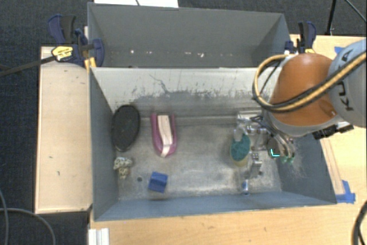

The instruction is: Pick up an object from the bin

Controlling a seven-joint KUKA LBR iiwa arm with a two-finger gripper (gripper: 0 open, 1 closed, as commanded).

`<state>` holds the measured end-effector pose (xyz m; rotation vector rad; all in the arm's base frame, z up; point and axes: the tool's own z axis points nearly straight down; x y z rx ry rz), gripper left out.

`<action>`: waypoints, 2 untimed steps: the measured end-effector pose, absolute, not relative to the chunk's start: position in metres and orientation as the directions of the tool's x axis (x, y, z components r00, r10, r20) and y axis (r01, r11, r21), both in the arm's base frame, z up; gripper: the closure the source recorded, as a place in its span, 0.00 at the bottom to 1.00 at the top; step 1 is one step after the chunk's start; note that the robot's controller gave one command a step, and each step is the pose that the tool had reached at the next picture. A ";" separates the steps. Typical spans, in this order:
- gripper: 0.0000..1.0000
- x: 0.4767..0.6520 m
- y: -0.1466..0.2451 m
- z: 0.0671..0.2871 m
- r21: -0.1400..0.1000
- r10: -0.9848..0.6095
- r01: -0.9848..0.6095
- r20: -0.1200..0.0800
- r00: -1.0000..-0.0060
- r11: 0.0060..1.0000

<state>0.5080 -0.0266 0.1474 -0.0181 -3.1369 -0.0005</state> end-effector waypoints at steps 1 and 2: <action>0.00 0.540 -0.052 0.071 0.002 0.333 0.333 -0.003 -0.943 0.943; 1.00 0.541 -0.052 0.073 0.003 0.329 0.329 -0.006 -0.944 0.944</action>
Offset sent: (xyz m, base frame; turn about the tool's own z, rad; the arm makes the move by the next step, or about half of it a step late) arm 0.0309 -0.0262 -0.0774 0.3286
